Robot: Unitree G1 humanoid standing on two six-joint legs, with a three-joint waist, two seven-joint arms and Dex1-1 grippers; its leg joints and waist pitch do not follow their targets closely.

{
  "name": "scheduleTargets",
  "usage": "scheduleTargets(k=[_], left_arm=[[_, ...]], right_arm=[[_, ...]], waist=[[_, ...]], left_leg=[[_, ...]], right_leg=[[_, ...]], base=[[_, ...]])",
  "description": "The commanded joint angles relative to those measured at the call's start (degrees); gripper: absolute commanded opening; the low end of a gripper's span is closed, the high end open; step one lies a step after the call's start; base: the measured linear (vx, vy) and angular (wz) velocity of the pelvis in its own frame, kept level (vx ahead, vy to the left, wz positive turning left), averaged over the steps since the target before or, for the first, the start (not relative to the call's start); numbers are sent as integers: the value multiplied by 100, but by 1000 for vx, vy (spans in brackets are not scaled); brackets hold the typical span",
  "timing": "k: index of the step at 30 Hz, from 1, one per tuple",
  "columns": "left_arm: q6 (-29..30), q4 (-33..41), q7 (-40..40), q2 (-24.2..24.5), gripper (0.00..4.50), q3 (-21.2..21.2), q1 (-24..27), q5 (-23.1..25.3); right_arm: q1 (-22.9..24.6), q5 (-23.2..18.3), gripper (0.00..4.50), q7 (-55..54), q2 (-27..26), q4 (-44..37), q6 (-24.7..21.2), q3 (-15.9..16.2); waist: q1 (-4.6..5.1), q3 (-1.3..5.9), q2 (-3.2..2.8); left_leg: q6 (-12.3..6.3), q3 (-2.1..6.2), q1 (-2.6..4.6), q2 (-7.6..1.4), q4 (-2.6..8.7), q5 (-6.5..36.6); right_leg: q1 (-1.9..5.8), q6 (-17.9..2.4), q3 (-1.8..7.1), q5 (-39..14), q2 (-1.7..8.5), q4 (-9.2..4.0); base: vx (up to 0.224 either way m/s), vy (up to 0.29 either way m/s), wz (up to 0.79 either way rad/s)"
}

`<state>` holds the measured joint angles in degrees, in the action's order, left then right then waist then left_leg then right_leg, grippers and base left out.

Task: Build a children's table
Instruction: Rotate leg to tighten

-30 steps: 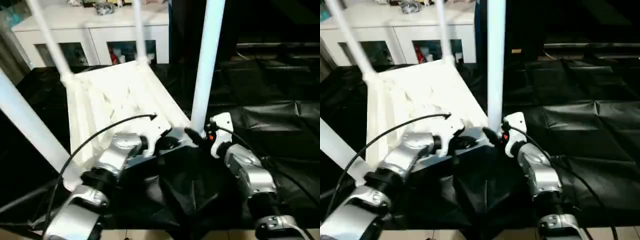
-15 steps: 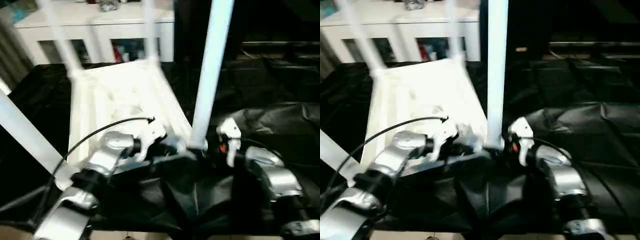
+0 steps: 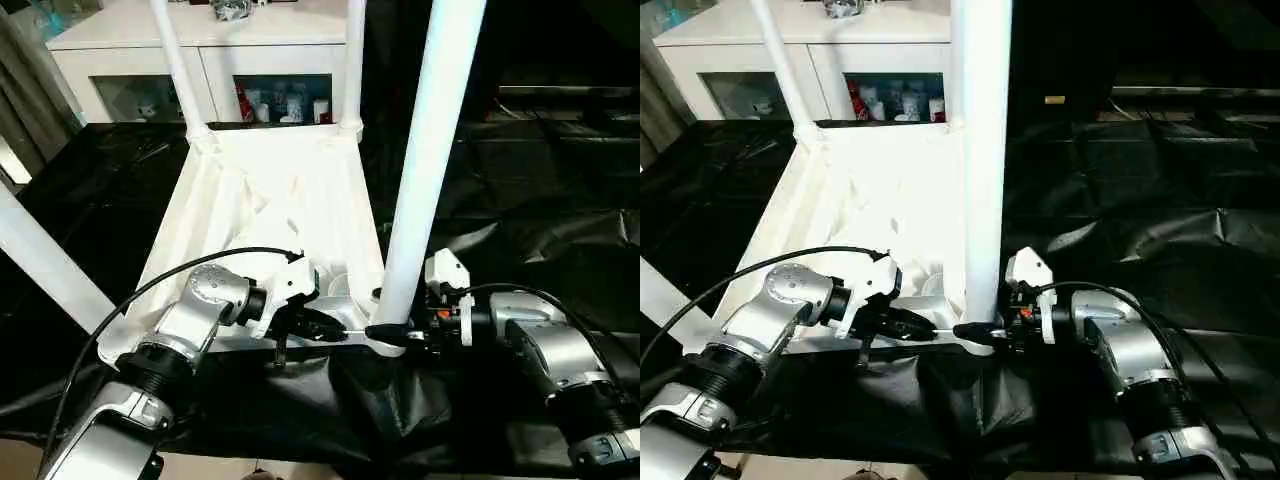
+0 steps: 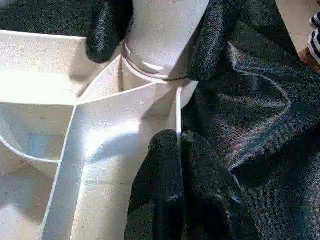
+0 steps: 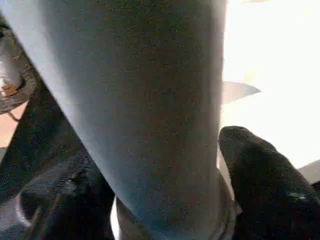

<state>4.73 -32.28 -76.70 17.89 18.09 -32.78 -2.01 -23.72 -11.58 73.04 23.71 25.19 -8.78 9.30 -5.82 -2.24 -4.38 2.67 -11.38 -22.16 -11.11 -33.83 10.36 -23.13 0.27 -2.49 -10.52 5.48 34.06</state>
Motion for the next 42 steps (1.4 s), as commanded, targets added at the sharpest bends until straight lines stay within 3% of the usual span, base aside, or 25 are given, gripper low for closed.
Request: scheduleTargets(k=[1,5,8,9,10,12,13,15,16,17,18,19,20,22,23,25,28,30,32,34,36,41,42], left_arm=[[-39,210,-105,-41,0,76,0,-83],[-1,169,238,-177,0,10,-17,-38],[33,-68,903,-375,0,-134,-143,88],[72,-275,1427,-560,0,-270,-263,139],[80,-320,1538,-604,0,-291,-289,153],[108,-478,2003,-833,0,-322,-373,237],[121,-535,2211,-943,0,-340,-399,260],[165,-629,2557,-1152,0,-390,-447,267],[154,-670,2688,-1221,0,-403,-474,274],[136,-700,2778,-1266,0,-412,-491,288],[99,-750,2857,-1379,0,-381,-526,316],[71,-785,2873,-1449,0,-367,-548,333],[57,-801,2872,-1480,0,-360,-557,338],[25,-782,2761,-1482,0,-331,-559,323],[5,-759,2674,-1457,0,-313,-545,312],[-37,-721,2518,-1399,0,-280,-513,303],[-4,-534,2027,-1164,0,-165,-379,260],[18,-462,1777,-1048,0,-132,-324,241],[33,-379,1468,-885,0,-74,-272,227],[52,-338,1293,-776,0,-39,-250,221],[-26,-356,1022,-560,0,18,-257,282],[-29,-252,513,-326,0,50,-235,209],[24,-161,304,-230,0,86,-209,163]], right_arm=[[-30,-72,286,30,-4,-55,-118,14],[115,-97,260,-177,-115,-99,-142,-32],[157,67,254,-922,-385,122,-6,-152],[156,244,253,-1615,-621,340,12,-238],[158,288,253,-1782,-680,387,13,-254],[186,462,252,-2543,-986,592,5,-311],[194,513,252,-2814,-1109,666,2,-330],[175,580,251,-3292,-1331,801,-19,-380],[155,600,251,-3462,-1414,846,-27,-409],[142,618,251,-3580,-1472,877,-26,-434],[91,641,251,-3757,-1660,921,6,-419],[66,640,251,-3791,-1783,927,40,-398],[60,630,251,-3786,-1841,917,59,-388],[92,469,307,-3527,-1909,759,47,-369],[101,458,307,-3425,-1887,699,40,-325],[115,488,330,-3289,-1804,633,54,-218],[178,480,359,-2741,-1478,415,121,-16],[215,427,359,-2357,-1307,284,139,39],[264,324,359,-1877,-1061,96,116,94],[286,268,359,-1619,-893,-3,75,117],[275,222,359,-1279,-645,-38,126,52],[263,107,359,-830,-399,-116,87,-10],[255,62,359,-721,-346,-136,56,-27]], waist=[[9,361,108],[3,358,121],[4,338,124],[30,323,124],[36,313,70],[111,297,116],[151,287,124],[195,285,124],[200,292,19],[244,290,79],[251,298,86],[260,301,54],[270,301,61],[267,311,60],[268,312,69],[260,319,53],[257,334,89],[240,350,78],[226,367,106],[183,369,84],[168,362,116],[106,341,94],[98,340,134]], left_leg=[[-466,78,113,-211,381,998],[-454,76,112,-212,376,991],[-369,80,120,-213,401,1173],[-289,85,113,-201,416,1262],[-222,90,124,-190,425,1352],[-16,118,143,-166,467,1640],[9,135,108,-164,486,1674],[30,128,153,-149,482,1825],[47,147,168,-151,484,1878],[22,140,136,-147,489,1907],[-11,139,137,-144,488,1909],[-30,137,131,-144,485,1898],[-43,138,118,-138,486,1884],[-86,142,121,-147,487,1845],[-101,137,118,-148,485,1828],[-144,134,112,-156,483,1772],[-224,130,94,-162,466,1613],[-302,121,83,-170,441,1413],[-419,105,81,-168,410,1192],[-598,86,73,-183,379,971],[-605,80,79,-186,378,1010],[-421,86,118,-215,417,1268],[-403,79,121,-215,418,1267]], right_leg=[[252,-1488,135,-745,257,-318],[248,-1470,141,-802,266,-324],[232,-1381,145,-1144,269,-366],[227,-1327,148,-1348,271,-386],[213,-1285,146,-1515,273,-405],[216,-1061,140,-2095,281,-473],[233,-975,142,-2175,280,-475],[189,-914,142,-2334,269,-524],[188,-929,143,-2326,279,-513],[200,-929,140,-2232,259,-528],[202,-929,141,-2182,258,-530],[197,-943,142,-2122,259,-529],[206,-947,139,-2090,255,-526],[214,-981,139,-1926,252,-512],[216,-994,140,-1879,249,-510],[222,-1052,142,-1701,251,-492],[252,-1135,140,-1426,255,-451],[265,-1209,140,-1104,252,-416],[282,-1333,132,-731,246,-379],[283,-1466,123,-420,246,-338],[279,-1494,117,-571,253,-347],[251,-1416,133,-1072,252,-377],[249,-1415,140,-1054,246,-375]], base=[[0,0,0],[0,0,0],[0,0,0],[0,0,0],[0,0,0],[0,0,0],[0,0,0],[0,0,0],[0,0,0],[0,0,0],[0,0,0],[0,0,0],[0,0,0],[0,0,0],[0,0,0],[0,0,0],[0,0,0],[0,0,0],[0,0,0],[0,0,0],[0,0,0],[0,0,0],[0,0,0]])
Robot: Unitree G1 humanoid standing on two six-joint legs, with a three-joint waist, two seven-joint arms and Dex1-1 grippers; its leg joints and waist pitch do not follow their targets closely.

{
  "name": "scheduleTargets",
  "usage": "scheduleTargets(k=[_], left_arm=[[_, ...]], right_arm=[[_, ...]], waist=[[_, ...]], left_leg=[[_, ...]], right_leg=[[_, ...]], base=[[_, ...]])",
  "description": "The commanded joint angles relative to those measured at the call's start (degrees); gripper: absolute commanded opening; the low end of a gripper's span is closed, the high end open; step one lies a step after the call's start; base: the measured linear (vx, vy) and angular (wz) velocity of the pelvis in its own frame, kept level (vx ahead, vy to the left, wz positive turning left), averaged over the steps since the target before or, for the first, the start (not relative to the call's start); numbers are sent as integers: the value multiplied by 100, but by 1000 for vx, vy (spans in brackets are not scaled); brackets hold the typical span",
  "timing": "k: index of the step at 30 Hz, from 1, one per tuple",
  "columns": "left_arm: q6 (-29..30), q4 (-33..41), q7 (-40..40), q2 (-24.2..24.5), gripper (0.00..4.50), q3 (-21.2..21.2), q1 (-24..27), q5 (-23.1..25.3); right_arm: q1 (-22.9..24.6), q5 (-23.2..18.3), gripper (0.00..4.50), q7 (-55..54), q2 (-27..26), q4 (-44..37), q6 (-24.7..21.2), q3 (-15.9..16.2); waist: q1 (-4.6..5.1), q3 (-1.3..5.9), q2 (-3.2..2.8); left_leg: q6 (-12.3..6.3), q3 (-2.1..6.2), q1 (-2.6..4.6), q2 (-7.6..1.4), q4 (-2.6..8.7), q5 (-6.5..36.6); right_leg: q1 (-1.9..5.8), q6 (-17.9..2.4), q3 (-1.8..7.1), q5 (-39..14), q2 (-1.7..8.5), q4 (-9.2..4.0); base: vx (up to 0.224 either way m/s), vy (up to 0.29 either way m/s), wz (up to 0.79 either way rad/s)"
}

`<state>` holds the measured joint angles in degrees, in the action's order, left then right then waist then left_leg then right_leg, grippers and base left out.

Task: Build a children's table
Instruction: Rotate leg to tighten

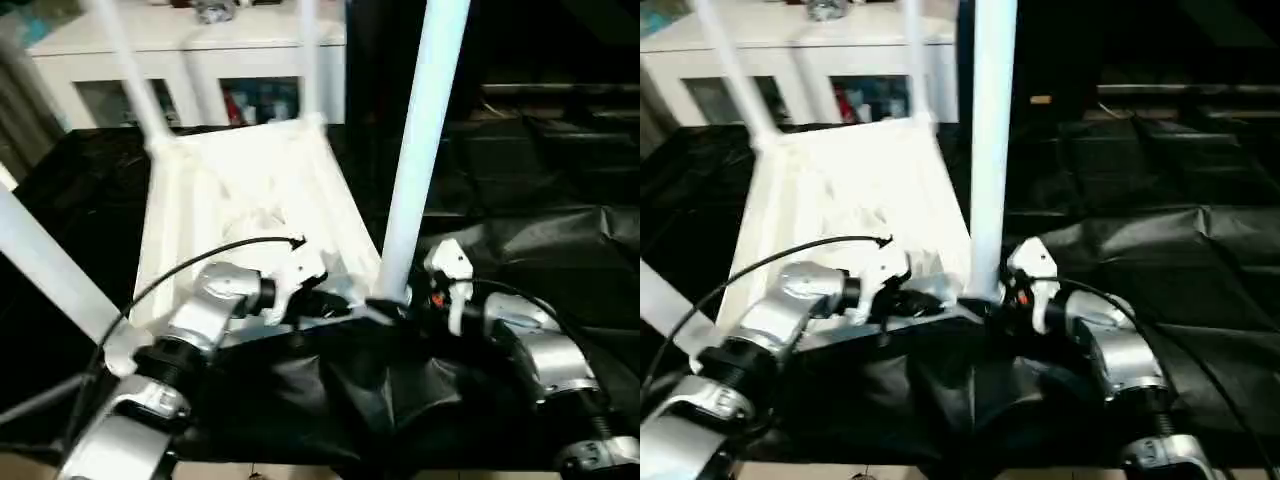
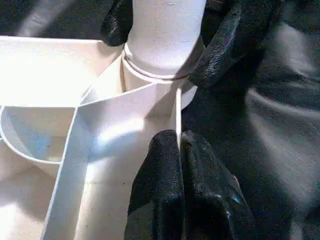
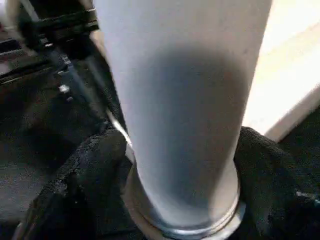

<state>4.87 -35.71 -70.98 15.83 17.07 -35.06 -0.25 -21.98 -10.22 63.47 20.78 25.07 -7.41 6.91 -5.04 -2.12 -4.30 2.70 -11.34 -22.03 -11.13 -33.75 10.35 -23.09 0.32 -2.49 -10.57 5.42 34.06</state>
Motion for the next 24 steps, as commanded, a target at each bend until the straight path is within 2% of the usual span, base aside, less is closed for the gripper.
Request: scheduleTargets(k=[1,4,6,9,11,12,14,17,20,22,24], left_arm=[[46,267,-435,54,0,215,47,-55],[115,420,-675,179,0,251,107,-137],[119,478,-759,236,0,268,149,-168],[136,524,-792,246,0,274,193,-177],[143,537,-787,245,0,276,200,-182],[154,558,-766,241,0,276,210,-183],[157,550,-643,218,0,246,214,-148],[115,297,13,9,0,81,98,-21],[80,77,702,-262,0,-80,-33,47],[100,-55,1140,-468,0,-129,-120,107],[159,-155,1582,-731,0,-175,-197,145]], right_arm=[[80,-113,359,341,-8,-149,-103,209],[84,-193,326,541,72,-192,-124,226],[84,-239,313,670,90,-201,-139,228],[99,-299,283,792,75,-231,-206,249],[110,-314,277,818,74,-241,-224,270],[127,-335,257,844,78,-253,-243,287],[163,-333,254,816,63,-293,-261,306],[229,-241,248,404,-79,-296,-288,262],[220,-53,247,-409,-366,-73,-265,101],[203,87,245,-1056,-622,154,-158,2],[187,269,244,-1757,-906,368,-87,-39]], waist=[[5,331,113],[-23,345,105],[-32,343,127],[-44,339,126],[-51,335,130],[-53,336,124],[-56,338,127],[-67,340,125],[-51,306,134],[11,284,142],[61,267,120]], left_leg=[[-400,79,112,-212,406,1242],[-442,70,117,-218,393,1105],[-467,66,101,-209,385,1022],[-466,69,103,-213,389,1034],[-438,71,99,-210,391,1055],[-419,72,105,-211,393,1067],[-403,74,105,-210,392,1061],[-407,72,100,-208,384,1009],[-275,75,112,-194,411,1249],[-89,102,115,-174,451,1534],[-13,118,136,-168,474,1745]], right_leg=[[249,-1423,142,-1029,258,-361],[236,-1497,144,-763,257,-324],[245,-1504,145,-694,260,-320],[242,-1488,140,-782,266,-330],[244,-1465,144,-860,268,-334],[242,-1452,145,-893,267,-336],[245,-1430,145,-924,269,-337],[244,-1414,150,-866,268,-336],[222,-1325,153,-1287,271,-392],[218,-1122,151,-1892,292,-456],[196,-989,149,-2217,282,-500]], base=[[0,0,0],[0,0,0],[0,0,0],[0,0,0],[0,0,0],[0,0,0],[0,0,0],[0,0,0],[0,0,0],[0,0,0],[0,0,0]])
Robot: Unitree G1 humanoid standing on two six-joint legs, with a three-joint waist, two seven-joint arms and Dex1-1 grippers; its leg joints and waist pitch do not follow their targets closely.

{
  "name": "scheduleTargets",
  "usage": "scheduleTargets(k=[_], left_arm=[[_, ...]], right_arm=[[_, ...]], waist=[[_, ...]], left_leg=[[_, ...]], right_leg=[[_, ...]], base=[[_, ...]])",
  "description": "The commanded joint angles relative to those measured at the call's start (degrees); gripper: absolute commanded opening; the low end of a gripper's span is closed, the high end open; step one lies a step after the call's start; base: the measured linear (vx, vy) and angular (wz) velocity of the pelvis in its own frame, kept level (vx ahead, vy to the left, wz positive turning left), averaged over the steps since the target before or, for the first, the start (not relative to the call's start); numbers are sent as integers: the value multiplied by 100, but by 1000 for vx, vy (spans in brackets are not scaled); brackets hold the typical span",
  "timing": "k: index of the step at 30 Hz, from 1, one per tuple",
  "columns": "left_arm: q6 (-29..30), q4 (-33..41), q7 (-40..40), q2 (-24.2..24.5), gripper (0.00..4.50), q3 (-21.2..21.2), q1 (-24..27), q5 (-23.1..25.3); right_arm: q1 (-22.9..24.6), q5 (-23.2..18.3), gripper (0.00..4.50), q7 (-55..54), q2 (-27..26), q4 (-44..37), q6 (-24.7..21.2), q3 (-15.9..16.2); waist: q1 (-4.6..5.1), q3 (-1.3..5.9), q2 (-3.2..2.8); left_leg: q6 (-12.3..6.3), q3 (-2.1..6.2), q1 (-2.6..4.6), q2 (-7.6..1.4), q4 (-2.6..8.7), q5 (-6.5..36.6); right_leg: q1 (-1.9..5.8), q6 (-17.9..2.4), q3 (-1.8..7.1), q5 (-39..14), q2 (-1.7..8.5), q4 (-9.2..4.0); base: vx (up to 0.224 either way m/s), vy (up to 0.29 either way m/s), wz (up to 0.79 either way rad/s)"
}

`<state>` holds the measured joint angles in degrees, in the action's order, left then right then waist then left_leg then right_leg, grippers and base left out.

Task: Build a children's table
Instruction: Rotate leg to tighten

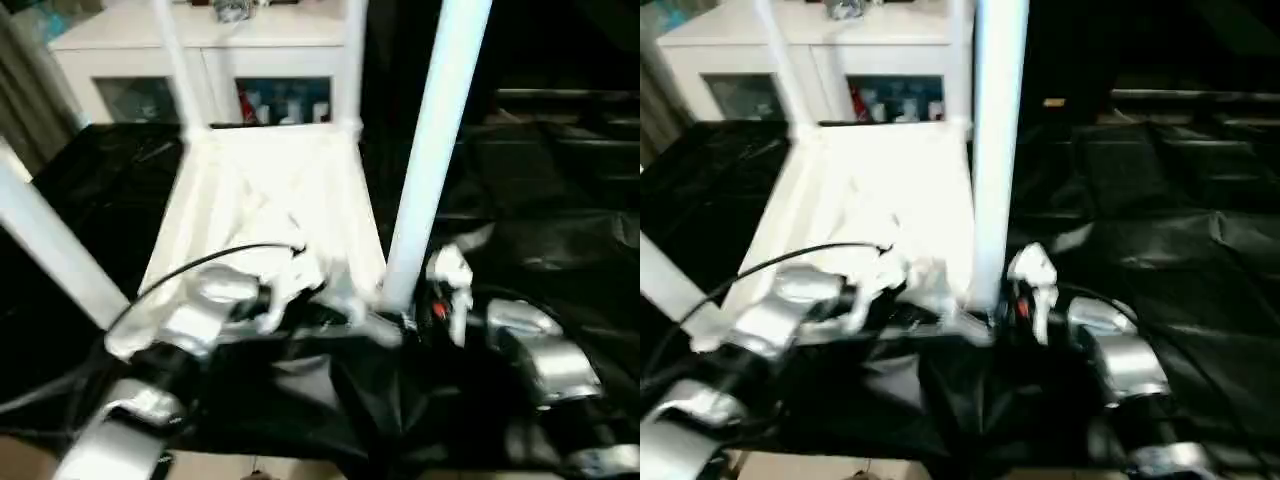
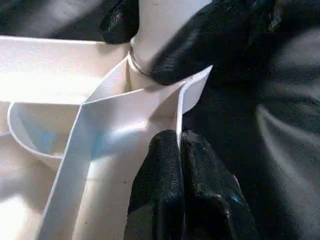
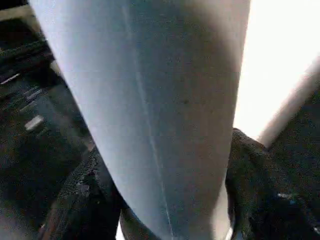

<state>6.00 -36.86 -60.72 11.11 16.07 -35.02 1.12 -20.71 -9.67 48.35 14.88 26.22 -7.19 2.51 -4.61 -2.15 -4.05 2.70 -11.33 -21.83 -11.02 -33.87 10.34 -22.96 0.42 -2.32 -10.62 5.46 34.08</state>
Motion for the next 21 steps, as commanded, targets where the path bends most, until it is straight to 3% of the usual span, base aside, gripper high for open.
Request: scheduleTargets(k=[1,2,5,7,8,12,14,15,16,19,21], left_arm=[[85,-116,866,-500,0,-109,-267,12],[96,-138,958,-579,0,-118,-287,9],[104,-168,1183,-833,0,-116,-317,4],[76,-176,1208,-911,0,-88,-313,29],[69,-180,1204,-930,0,-78,-309,32],[-38,-51,828,-838,0,59,-193,38],[-55,37,539,-687,0,123,-128,22],[-77,115,241,-530,0,190,-72,3],[-77,115,241,-530,0,190,-72,3],[-204,206,-278,-260,0,305,-6,-8],[-244,244,-568,-99,0,348,9,-23]], right_arm=[[22,318,244,-830,-603,423,-147,363],[8,345,244,-999,-698,471,-164,358],[-48,417,244,-1233,-983,553,-113,443],[-49,335,244,-1130,-1109,523,-55,413],[-48,313,300,-1105,-1146,511,-38,400],[-17,193,331,-834,-1031,344,-39,404],[86,156,346,-414,-717,103,10,497],[194,84,356,32,-385,-137,38,538],[194,84,356,32,-385,-137,38,538],[344,87,356,600,215,-434,296,508],[433,-13,356,1057,608,-586,260,450]], waist=[[48,271,95],[67,262,63],[147,262,94],[157,270,65],[158,271,69],[150,284,49],[143,294,52],[124,312,75],[108,321,74],[53,381,72],[11,387,67]], left_leg=[[35,128,101,-172,500,1783],[68,126,118,-169,502,1857],[46,146,127,-147,506,2082],[-12,148,117,-156,511,2110],[-27,147,110,-156,511,2086],[-71,143,95,-169,517,1992],[-89,136,91,-173,512,1922],[-145,133,84,-179,496,1813],[-191,131,81,-181,485,1723],[-510,93,60,-190,381,994],[-686,84,38,-180,341,736]], right_leg=[[190,-934,131,-2281,274,-512],[161,-927,135,-2335,271,-521],[162,-822,125,-2599,270,-572],[158,-810,132,-2514,264,-583],[164,-822,133,-2444,262,-577],[185,-967,133,-2005,255,-533],[196,-1023,138,-1798,251,-514],[222,-1069,139,-1580,251,-486],[236,-1091,140,-1437,255,-478],[261,-1403,126,-219,242,-343],[288,-1524,109,171,232,-293]], base=[[0,0,0],[0,0,0],[0,0,0],[0,0,0],[0,0,0],[0,0,0],[0,0,0],[0,0,0],[0,0,0],[0,0,0],[0,0,0]])
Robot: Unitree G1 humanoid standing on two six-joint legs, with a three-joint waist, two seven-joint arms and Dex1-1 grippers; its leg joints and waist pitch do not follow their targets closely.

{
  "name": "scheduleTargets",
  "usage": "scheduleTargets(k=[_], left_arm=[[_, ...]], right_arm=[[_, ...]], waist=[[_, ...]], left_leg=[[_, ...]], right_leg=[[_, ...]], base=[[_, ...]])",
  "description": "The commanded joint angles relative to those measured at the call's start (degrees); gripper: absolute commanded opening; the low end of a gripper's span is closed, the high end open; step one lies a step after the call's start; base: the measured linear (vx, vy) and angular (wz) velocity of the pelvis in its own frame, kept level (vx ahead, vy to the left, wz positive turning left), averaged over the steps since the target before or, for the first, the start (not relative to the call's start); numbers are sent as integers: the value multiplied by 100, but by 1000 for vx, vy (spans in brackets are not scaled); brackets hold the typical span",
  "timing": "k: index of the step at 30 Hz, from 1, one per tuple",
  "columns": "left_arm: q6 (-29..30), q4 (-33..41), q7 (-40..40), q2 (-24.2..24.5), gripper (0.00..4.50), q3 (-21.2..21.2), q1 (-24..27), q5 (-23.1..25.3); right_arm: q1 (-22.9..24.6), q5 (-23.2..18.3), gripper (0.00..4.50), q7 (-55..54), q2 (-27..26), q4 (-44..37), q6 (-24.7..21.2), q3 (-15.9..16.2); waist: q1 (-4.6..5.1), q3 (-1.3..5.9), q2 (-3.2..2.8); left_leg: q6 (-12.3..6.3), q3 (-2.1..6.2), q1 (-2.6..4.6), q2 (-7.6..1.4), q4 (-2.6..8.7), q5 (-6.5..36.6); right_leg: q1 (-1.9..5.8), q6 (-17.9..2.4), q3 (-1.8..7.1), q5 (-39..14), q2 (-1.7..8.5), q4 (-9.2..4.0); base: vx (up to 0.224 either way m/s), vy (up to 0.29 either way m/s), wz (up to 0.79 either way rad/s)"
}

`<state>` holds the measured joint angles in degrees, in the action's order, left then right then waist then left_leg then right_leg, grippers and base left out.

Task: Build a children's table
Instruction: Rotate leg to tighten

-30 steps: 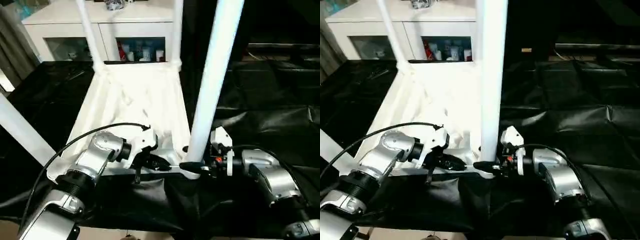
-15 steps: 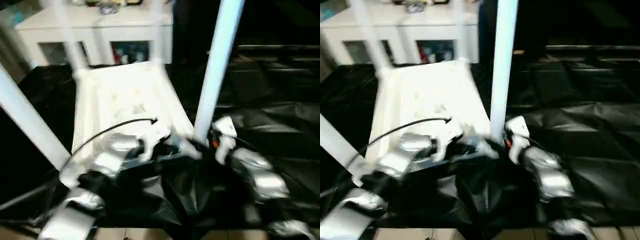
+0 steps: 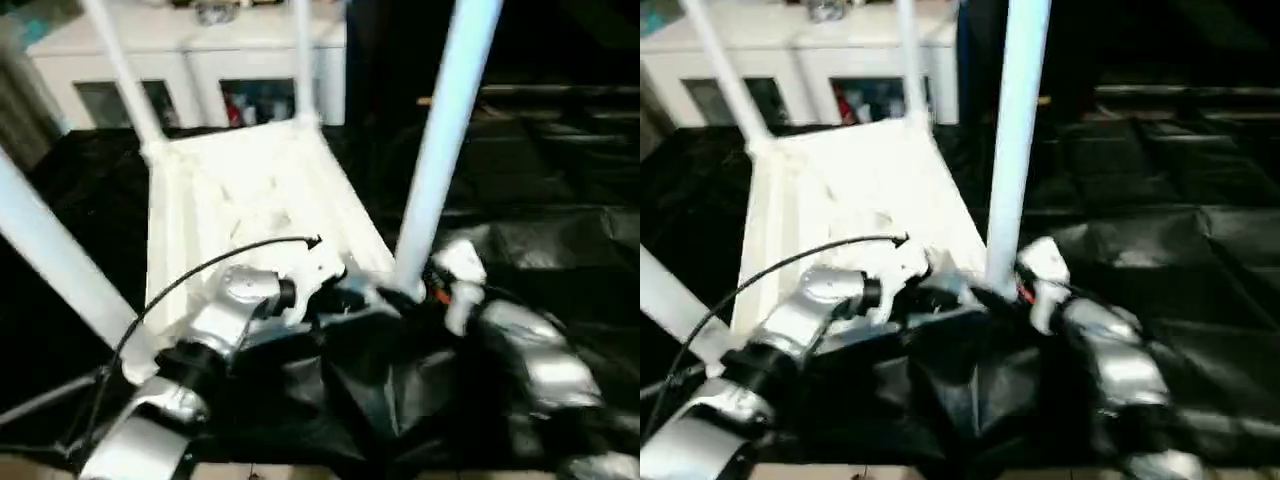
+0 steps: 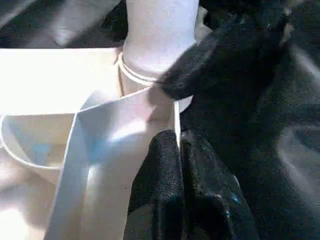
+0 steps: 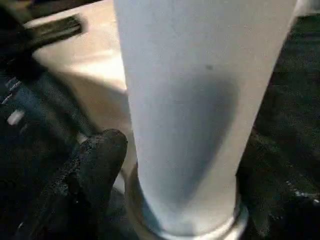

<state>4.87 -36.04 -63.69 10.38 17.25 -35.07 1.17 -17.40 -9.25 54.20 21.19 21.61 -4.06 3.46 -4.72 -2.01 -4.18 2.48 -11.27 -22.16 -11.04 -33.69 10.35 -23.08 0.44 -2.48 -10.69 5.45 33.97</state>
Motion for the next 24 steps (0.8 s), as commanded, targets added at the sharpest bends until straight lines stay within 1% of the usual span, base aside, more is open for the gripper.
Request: scheduleTargets(k=[1,2,3,4,5,6,8,9,10,11,13,14,16,17,18,19,20,21,22,23,24], left_arm=[[-168,176,-458,76,0,253,19,-38],[-187,191,-707,198,0,277,19,-50],[-219,206,-833,265,0,298,21,-56],[-251,220,-948,329,0,315,24,-67],[-268,227,-997,357,0,323,26,-72],[-306,261,-1110,420,0,339,35,-91],[-312,279,-1153,440,0,343,40,-100],[-362,291,-1131,478,0,357,39,-60],[-374,296,-1135,492,0,369,45,-48],[-386,303,-1149,506,0,378,51,-58],[-391,325,-1184,514,0,368,70,-105],[-385,334,-1199,517,0,366,75,-116],[-473,416,-1180,534,0,338,117,-137],[-416,486,-1163,519,0,287,137,-202],[-268,584,-1187,498,0,217,161,-325],[-162,654,-1208,489,0,177,178,-404],[-108,779,-1232,504,44,123,207,-494],[-45,942,-1220,526,55,48,245,-593],[-45,942,-1220,526,55,48,245,-593],[126,1274,-1146,560,55,-121,336,-793],[165,1345,-1120,565,75,-160,358,-834]], right_arm=[[167,-107,356,774,249,-220,-54,316],[242,-150,356,1114,593,-309,-26,236],[271,-201,356,1305,784,-338,-35,165],[292,-256,356,1512,997,-350,-50,81],[300,-284,356,1608,1095,-354,-59,43],[314,-344,356,1820,1342,-358,-67,-35],[317,-363,356,1880,1425,-358,-61,-54],[303,-441,356,1929,1610,-366,-68,-188],[295,-489,356,1928,1666,-380,-89,-269],[283,-552,356,1927,1725,-383,-117,-353],[236,-668,356,1818,1769,-339,-155,-533],[228,-686,356,1806,1777,-328,-157,-556],[167,-750,356,1581,1718,-278,-170,-703],[117,-763,356,1373,1634,-255,-191,-783],[72,-785,356,1148,1537,-247,-262,-862],[49,-798,356,1005,1475,-247,-320,-907],[11,-755,359,708,1369,-222,-403,-957],[-37,-691,359,321,1234,-178,-490,-1020],[-37,-691,359,321,1234,-178,-490,-1020],[-103,-579,359,-403,985,-141,-692,-1147],[-110,-561,359,-548,935,-144,-735,-1175]], waist=[[1,373,79],[-49,370,79],[-96,344,85],[-128,335,63],[-140,332,72],[-159,323,83],[-162,306,77],[-153,300,74],[-141,309,91],[-142,312,96],[-143,325,86],[-143,329,91],[-152,354,84],[-153,357,83],[-150,361,98],[-154,367,86],[-151,364,93],[-157,368,83],[-153,371,74],[-164,375,84],[-166,363,72]], left_leg=[[-712,74,72,-182,319,726],[-753,63,91,-197,314,796],[-752,56,105,-209,321,921],[-699,62,106,-221,339,1051],[-667,66,107,-220,344,1116],[-602,70,122,-230,355,1192],[-533,73,121,-233,373,1281],[-492,81,112,-231,384,1332],[-480,81,112,-224,379,1344],[-489,80,108,-220,372,1318],[-523,77,111,-217,356,1187],[-541,77,107,-213,349,1134],[-621,78,98,-211,325,914],[-643,76,97,-211,318,871],[-670,71,90,-203,308,794],[-680,68,95,-212,309,728],[-688,68,95,-209,306,709],[-681,64,104,-210,305,690],[-656,66,92,-205,308,644],[-640,58,110,-202,304,678],[-573,64,103,-218,324,645]], right_leg=[[299,-1545,123,185,238,-281],[294,-1564,123,92,247,-291],[278,-1565,133,-117,244,-316],[275,-1541,133,-400,260,-335],[281,-1519,129,-535,262,-345],[270,-1485,135,-742,261,-358],[266,-1450,143,-963,264,-381],[272,-1422,143,-1070,271,-386],[282,-1398,141,-1109,270,-389],[281,-1393,142,-1100,272,-389],[275,-1409,140,-997,267,-384],[279,-1422,138,-930,264,-373],[285,-1482,127,-643,258,-333],[278,-1498,125,-573,256,-329],[277,-1522,119,-489,252,-310],[272,-1554,120,-426,257,-297],[265,-1559,116,-430,246,-298],[256,-1566,117,-441,241,-294],[259,-1571,113,-423,245,-281],[249,-1572,110,-454,233,-292],[243,-1603,122,-428,243,-274]], base=[[0,0,0],[0,0,0],[0,0,0],[0,0,0],[0,0,0],[0,0,0],[0,0,0],[0,0,0],[0,0,0],[0,0,0],[0,0,0],[0,0,0],[0,0,0],[0,0,0],[0,0,0],[0,0,0],[0,0,0],[0,0,0],[0,0,0],[0,0,0],[0,0,0]])
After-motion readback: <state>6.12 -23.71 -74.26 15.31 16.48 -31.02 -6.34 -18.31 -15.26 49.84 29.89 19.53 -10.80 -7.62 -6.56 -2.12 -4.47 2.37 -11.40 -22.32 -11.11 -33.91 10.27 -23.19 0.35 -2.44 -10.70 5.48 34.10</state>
